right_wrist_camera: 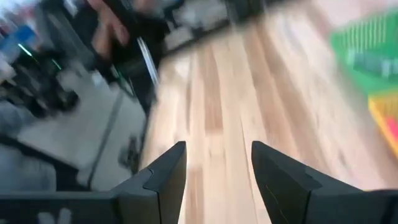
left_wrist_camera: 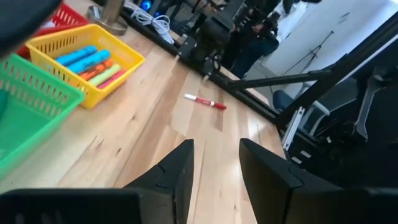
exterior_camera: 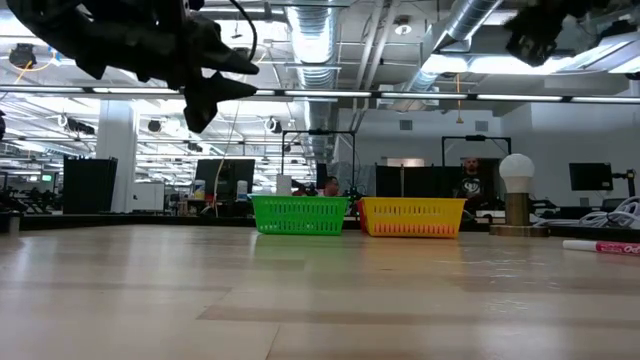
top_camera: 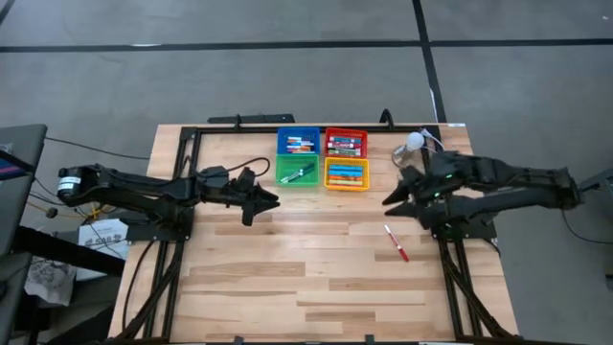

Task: Pick & Place Markers
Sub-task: Put the small red marker pen into the green bin

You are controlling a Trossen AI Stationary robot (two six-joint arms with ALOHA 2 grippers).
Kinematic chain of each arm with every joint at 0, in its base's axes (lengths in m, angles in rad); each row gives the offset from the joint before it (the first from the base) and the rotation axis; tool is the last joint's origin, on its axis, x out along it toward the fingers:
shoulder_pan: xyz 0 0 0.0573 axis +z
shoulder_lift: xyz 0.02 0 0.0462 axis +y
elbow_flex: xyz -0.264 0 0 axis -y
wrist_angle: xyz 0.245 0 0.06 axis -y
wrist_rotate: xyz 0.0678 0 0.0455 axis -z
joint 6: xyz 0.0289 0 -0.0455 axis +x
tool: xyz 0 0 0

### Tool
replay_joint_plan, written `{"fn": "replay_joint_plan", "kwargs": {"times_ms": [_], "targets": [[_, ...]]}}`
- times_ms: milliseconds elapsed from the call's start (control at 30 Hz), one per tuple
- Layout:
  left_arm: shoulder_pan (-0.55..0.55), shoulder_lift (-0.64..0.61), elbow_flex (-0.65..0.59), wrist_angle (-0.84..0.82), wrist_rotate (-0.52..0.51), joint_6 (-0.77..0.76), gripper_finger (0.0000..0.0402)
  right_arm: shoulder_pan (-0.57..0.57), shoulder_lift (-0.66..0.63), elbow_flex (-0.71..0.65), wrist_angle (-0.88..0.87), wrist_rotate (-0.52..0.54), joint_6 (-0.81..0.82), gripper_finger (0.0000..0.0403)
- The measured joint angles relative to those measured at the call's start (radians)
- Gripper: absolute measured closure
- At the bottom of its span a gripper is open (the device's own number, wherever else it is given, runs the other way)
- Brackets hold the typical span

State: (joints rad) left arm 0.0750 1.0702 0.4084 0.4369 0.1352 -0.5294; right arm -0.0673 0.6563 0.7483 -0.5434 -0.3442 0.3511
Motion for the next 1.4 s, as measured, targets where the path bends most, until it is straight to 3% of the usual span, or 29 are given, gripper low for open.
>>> {"fn": "replay_joint_plan", "kwargs": {"times_ms": [233, 433, 933, 1400], "targets": [[0.0, 0.003, 0.0, 0.005, 0.0, 0.006, 0.0274, 0.114, 0.201, 0.093, -0.282, 0.038, 0.08, 0.0233], [0.0, 0.003, 0.0, 0.009, 0.001, 0.032, 0.0274, 0.21, 0.341, 0.098, -0.418, 0.047, 0.205, 0.0233], [0.0, 0.003, 0.0, 0.026, 0.039, 0.035, 0.0274, 0.376, 0.607, 0.098, -0.463, 0.166, 0.616, 0.0233], [-0.001, 0.003, 0.001, 0.035, 0.039, 0.035, 0.0274, 0.378, 0.707, 0.089, -0.499, 0.223, 0.629, 0.0192]]}}
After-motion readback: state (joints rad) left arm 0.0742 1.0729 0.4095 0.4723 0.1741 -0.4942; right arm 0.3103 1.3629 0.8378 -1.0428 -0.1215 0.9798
